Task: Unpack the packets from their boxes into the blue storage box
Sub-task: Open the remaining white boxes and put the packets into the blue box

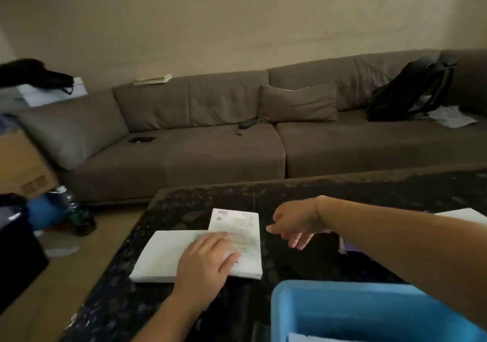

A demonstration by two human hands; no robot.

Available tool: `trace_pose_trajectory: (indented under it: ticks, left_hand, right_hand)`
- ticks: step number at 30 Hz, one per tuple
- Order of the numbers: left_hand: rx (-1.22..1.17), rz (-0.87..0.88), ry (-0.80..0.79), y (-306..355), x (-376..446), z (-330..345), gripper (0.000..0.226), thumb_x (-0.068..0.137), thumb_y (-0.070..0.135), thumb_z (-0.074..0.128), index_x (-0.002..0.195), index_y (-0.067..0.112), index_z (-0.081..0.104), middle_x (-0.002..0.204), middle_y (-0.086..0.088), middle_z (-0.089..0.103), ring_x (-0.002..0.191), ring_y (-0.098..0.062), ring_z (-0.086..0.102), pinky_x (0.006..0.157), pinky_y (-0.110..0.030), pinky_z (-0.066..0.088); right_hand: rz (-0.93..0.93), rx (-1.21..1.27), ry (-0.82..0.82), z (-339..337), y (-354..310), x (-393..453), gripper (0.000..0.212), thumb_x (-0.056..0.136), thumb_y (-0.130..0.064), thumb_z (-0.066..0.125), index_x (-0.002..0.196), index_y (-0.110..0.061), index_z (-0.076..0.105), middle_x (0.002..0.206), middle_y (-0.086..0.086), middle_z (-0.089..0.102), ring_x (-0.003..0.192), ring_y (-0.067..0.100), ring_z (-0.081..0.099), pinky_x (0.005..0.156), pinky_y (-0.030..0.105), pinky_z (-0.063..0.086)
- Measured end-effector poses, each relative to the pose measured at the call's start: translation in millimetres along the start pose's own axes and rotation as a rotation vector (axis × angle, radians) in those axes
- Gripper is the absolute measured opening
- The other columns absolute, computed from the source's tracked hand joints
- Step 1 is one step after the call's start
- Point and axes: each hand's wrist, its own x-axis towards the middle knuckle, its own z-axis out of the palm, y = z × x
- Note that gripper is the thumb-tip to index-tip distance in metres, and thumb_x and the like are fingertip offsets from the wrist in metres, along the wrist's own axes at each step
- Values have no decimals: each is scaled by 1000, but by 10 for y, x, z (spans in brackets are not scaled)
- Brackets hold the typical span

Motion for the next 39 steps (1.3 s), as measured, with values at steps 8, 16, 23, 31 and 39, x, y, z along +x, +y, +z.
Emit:
trace_pose_trajectory:
  ticks: [8,16,23,31,39]
  left_hand:
    - [68,-231,-256,-263,-182,-133,85,83,78,41,153,34,20,161,11,22,151,-16,8,122,-49,-5]
    - [-314,-275,-119,-304,-202,-96,72,89,51,63,151,37,28,152,17,39,140,-1,30,120,-31,17]
    - [-1394,-428,267,-5,-311,-635,66,85,32,73,137,45,35,133,13,58,118,-5,60,87,-23,55]
    - [-1494,-571,385,-58,-725,-1728,30,98,25,51,114,51,58,111,12,72,99,-10,69,75,-35,54]
    - [-1592,-335,85,-95,-1057,-2695,51,86,40,64,133,23,56,124,-11,68,113,-25,66,85,-39,55]
  right_hand:
    - [78,130,-10,312,-434,748,81,93,-22,65,155,-28,13,155,20,28,118,40,57,86,53,56]
    - [107,291,12,414,-515,794,102,78,-7,79,153,-40,17,151,17,32,108,40,59,79,56,58]
    - [-113,504,79,632,-766,-6,106,75,2,79,151,-35,15,134,16,51,98,36,66,82,54,58]
    - [-300,72,452,847,-799,-1267,83,83,-41,73,149,-30,24,142,4,43,115,22,57,75,29,57]
    - [-463,499,302,1143,-682,-2033,29,85,-20,72,112,-20,60,89,0,77,81,22,75,70,51,61]
